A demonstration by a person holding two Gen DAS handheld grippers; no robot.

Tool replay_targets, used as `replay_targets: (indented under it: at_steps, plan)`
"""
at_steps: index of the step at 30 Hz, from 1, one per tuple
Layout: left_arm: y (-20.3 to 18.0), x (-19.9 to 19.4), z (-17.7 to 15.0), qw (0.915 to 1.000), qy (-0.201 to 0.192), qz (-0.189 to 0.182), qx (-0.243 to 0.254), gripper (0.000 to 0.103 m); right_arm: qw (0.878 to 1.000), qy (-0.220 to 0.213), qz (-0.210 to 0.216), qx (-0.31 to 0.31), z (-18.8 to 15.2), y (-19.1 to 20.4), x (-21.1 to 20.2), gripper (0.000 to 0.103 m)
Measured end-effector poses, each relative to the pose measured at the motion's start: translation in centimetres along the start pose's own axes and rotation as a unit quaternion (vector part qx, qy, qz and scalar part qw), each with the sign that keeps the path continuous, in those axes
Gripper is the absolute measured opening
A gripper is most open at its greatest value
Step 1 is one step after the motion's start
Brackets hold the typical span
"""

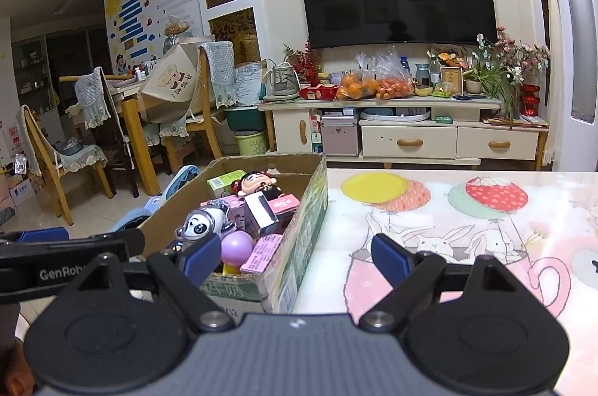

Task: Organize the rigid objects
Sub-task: 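Withdraw both grippers from the filled cardboard box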

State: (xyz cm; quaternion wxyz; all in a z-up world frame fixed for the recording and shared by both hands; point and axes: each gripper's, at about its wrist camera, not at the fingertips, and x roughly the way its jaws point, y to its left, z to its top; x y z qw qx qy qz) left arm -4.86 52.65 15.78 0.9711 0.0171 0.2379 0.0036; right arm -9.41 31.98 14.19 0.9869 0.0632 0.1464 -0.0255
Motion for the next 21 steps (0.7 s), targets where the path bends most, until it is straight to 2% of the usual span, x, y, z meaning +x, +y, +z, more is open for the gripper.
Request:
replay_targets:
  at_steps: [15,21]
  plan:
    - [-1.0,-0.3,-0.7,0.9998,-0.01,0.011,0.013,0.103,1.0,0.0,0.006,0.014,-0.9,-1.1,0.2,0.088]
    - [-2.9,-0.6,-0.6,0.9995,-0.011,0.004,0.028,0.103,0.999,-0.014,-0.009,0.029,-0.9,-3.7,0.1,0.088]
